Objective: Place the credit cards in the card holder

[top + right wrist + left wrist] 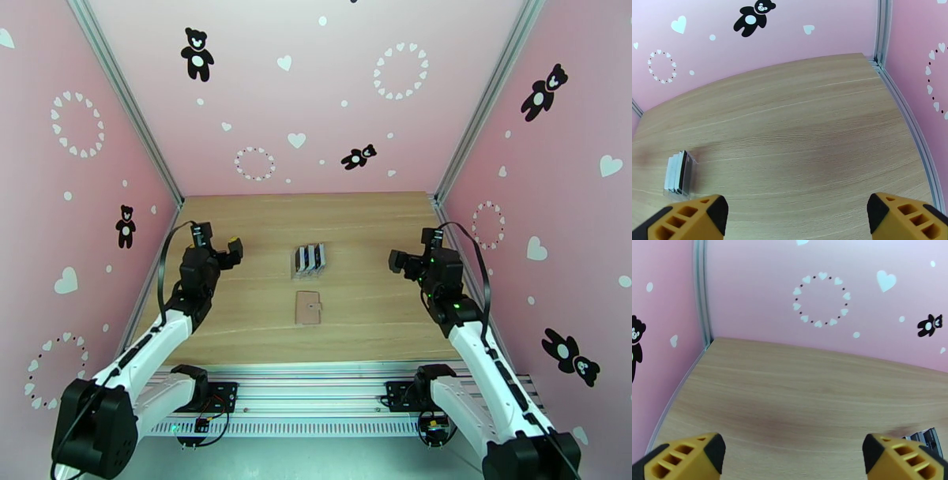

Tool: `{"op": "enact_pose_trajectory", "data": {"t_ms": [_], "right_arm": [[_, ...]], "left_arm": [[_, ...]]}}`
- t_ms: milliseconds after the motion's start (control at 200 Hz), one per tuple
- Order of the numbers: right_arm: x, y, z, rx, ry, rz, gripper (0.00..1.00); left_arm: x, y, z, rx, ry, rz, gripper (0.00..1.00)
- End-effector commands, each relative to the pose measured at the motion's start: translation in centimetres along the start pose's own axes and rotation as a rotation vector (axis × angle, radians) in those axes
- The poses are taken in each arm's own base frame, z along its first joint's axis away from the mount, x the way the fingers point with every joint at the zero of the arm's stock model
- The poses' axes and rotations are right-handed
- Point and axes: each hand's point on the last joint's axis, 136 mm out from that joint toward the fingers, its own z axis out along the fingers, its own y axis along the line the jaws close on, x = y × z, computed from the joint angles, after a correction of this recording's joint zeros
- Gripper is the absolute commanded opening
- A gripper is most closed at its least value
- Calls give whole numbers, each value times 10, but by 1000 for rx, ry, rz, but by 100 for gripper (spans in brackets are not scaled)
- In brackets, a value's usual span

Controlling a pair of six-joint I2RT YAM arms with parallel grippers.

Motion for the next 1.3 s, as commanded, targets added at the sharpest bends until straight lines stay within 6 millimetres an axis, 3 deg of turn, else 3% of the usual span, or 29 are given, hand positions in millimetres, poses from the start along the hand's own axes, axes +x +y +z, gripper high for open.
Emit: {"op": "enact_pose_trajectory", "data": {"t_ms": [0, 426, 786, 1181, 1206, 1297], "right_arm": [[-11, -5, 5, 29, -47, -18, 99], [-8, -1, 17, 9, -85, -99, 98], [4, -10, 45, 62, -71, -155, 97], [18, -26, 61, 164, -127, -219, 96], [18, -26, 62, 165, -129, -220, 96], [21, -26, 66, 162, -129, -224, 96]], "left_arm": [[-6, -1, -2, 26, -54, 46, 98], [25, 57, 2, -94, -92, -32, 98], [62, 63, 20, -117, -9, 10, 98], [78, 62, 28, -53, 3, 1, 98], [71, 61, 28, -48, -31, 2, 98], [72, 58, 31, -31, -33, 14, 98]]}}
